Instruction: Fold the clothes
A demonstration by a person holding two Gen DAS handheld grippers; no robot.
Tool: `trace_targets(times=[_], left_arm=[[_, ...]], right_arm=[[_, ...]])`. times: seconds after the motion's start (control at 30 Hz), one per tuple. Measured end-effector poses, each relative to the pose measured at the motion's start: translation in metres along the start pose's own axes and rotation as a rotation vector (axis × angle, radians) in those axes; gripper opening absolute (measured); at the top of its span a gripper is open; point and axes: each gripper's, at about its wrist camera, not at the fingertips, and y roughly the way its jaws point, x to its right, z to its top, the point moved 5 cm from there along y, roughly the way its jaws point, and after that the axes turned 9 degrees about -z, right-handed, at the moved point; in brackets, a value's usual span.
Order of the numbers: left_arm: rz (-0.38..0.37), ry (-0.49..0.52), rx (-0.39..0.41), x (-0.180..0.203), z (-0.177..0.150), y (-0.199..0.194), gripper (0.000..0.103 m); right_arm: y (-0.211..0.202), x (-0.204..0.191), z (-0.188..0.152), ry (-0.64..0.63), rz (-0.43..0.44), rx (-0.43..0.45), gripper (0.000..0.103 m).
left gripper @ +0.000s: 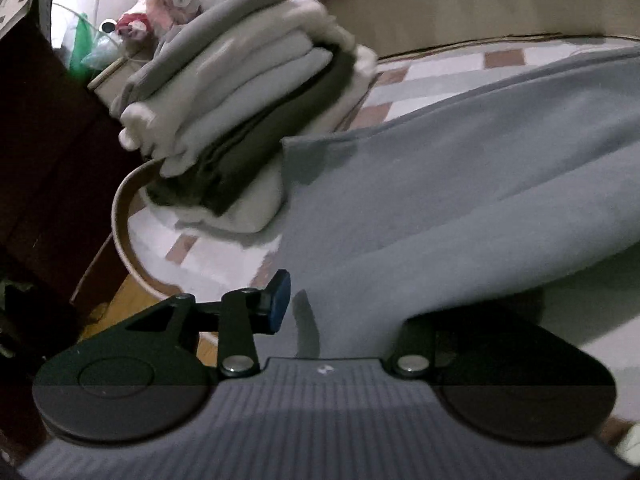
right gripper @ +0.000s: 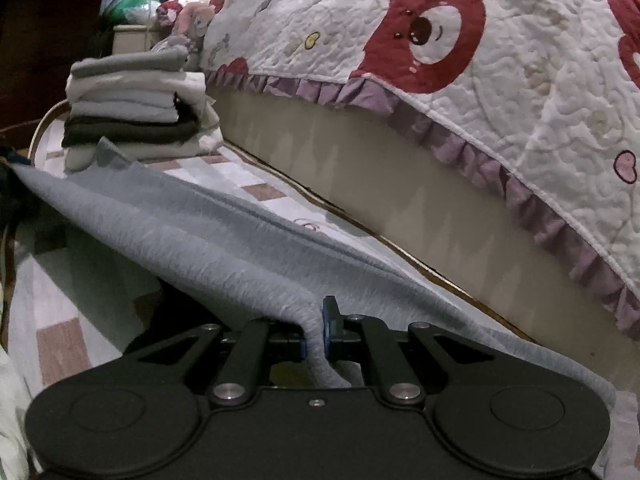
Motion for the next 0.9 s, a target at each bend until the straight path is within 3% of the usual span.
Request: trace_targets(times=[0.03, 0.1, 0.13, 0.17, 0.27, 0.33, 0.43, 0.5, 0.57, 0.6, 0.73, 0.9], left_arm=[[0.005, 0.010, 0.002, -0.004, -0.001, -0.001, 0.043], [-0.009, 0.010, 0.009, -0.007, -0.001, -0.004, 0.027], [-0.014, 0.007, 0.003, -0.005, -0.001, -0.007, 0.014], [-0.019, 0.004, -0.004, -0.004, -0.001, -0.010, 0.010], [0.012, 0.002, 0.035, -0.003, 0.011, -0.029, 0.008], [0.008, -0.021, 0.046, -0.007, 0.019, -0.035, 0.008], [-0.015, -0.061, 0.052, -0.014, 0.024, -0.036, 0.009], [-0.015, -0.062, 0.042, -0.014, 0.020, -0.034, 0.011], [-0.013, -0.047, 0.028, -0.013, 0.015, -0.029, 0.012], [-0.018, -0.047, 0.023, -0.013, 0.012, -0.028, 0.011], [-0.046, -0.015, 0.014, -0.016, 0.004, -0.040, 0.007], [-0.019, 0.003, 0.048, -0.014, 0.004, -0.077, 0.006]], right_arm=[[0.001, -0.002, -0.003, -0.010, 0.002, -0.004, 0.007], [0.004, -0.006, -0.008, -0.035, 0.000, -0.011, 0.007], [0.004, -0.009, -0.011, -0.054, -0.004, -0.016, 0.008], [0.005, -0.012, -0.015, -0.072, -0.007, -0.020, 0.008], [0.009, -0.022, -0.035, -0.195, -0.074, -0.069, 0.022], [0.016, -0.020, -0.058, -0.266, -0.163, -0.144, 0.024], [0.023, 0.010, -0.091, -0.190, -0.303, -0.244, 0.033], [0.020, 0.030, -0.103, -0.123, -0.379, -0.235, 0.047], [0.017, 0.038, -0.108, -0.113, -0.410, -0.227, 0.044], [0.014, 0.041, -0.108, -0.106, -0.407, -0.223, 0.007], [-0.017, 0.048, -0.092, -0.118, -0.354, -0.151, 0.007], [-0.065, 0.061, -0.081, -0.172, -0.203, -0.132, 0.007]])
